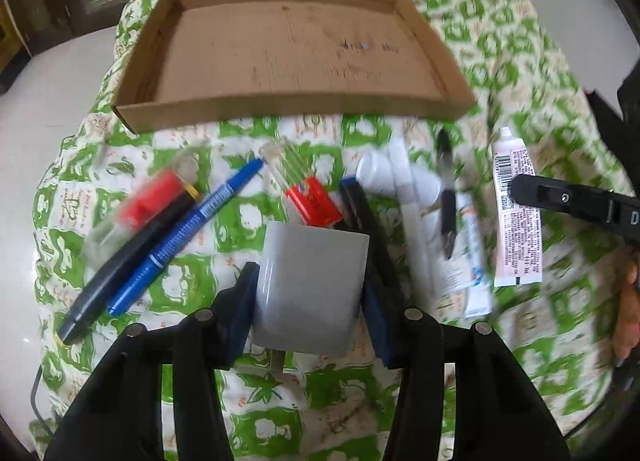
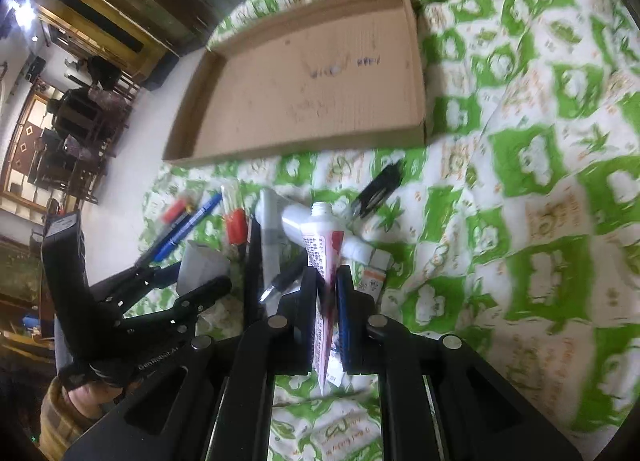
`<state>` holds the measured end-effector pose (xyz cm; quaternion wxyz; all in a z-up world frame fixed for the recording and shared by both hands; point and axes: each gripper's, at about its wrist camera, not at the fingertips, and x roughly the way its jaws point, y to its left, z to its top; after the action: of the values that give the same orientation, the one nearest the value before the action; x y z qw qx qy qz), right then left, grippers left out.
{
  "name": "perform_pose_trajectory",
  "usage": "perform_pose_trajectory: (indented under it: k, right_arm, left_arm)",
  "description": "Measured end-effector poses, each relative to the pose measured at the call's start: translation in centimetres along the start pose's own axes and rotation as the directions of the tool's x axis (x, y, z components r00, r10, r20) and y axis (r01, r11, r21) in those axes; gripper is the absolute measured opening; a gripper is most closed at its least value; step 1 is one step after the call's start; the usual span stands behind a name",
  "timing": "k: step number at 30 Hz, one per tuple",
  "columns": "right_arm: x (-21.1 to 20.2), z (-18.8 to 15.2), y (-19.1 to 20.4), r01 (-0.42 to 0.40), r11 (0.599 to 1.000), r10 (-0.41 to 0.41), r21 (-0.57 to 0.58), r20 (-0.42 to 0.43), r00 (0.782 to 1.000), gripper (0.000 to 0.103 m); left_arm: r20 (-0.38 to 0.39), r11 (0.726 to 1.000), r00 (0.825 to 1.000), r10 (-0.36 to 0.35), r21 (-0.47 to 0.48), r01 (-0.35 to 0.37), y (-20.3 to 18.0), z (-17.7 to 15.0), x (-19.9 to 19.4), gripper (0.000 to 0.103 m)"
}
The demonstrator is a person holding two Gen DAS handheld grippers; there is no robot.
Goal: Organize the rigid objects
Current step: 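Carry both items over the cardboard tray and release them inside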
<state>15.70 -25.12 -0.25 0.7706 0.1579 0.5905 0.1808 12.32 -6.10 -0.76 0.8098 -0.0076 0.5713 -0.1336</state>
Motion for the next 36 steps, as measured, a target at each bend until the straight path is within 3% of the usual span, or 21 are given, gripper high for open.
perform_pose_trajectory:
  k: [6,11,20,27,36]
  right_arm:
    - [-2.0,1.4,0.8,0.067,0.996,-0.059,-0.06,0.121,0.991,0.009]
    - [-1.0,3.3,0.8,0.082,0.995,-0.072,-0.063,0.152,0.986,0.009]
    - [0.2,8.5,-0.3,0.081,0.996,-0.072,-0.036,0.206,0.976,0.009]
    - [2.5,11.6,-0.7,0.117,0.993,-0.11,-0.025,0.197,0.974,0.009]
    - [5.7,13.3,-1.6,0.153,0.988,-0.151,-0.007,0.135,0.979,0.007]
  left_arm:
    - [0.068,0.999,0.998,-0.002,-0.048,0.006,2.4,1.9,-2.0,0.048]
    - [0.123,0.996,0.992,0.036,-0.08,-0.027,4.2,3.2,-2.8,0.048]
    - [0.134,0.989,0.99,0.048,-0.146,-0.029,6.7,8.6,-1.0,0.048]
    - [0.124,0.982,0.989,0.075,-0.179,-0.052,8.3,11.9,1.8,0.048]
    - [0.093,0.98,0.989,0.115,-0.173,-0.098,8.9,13.0,4.9,0.048]
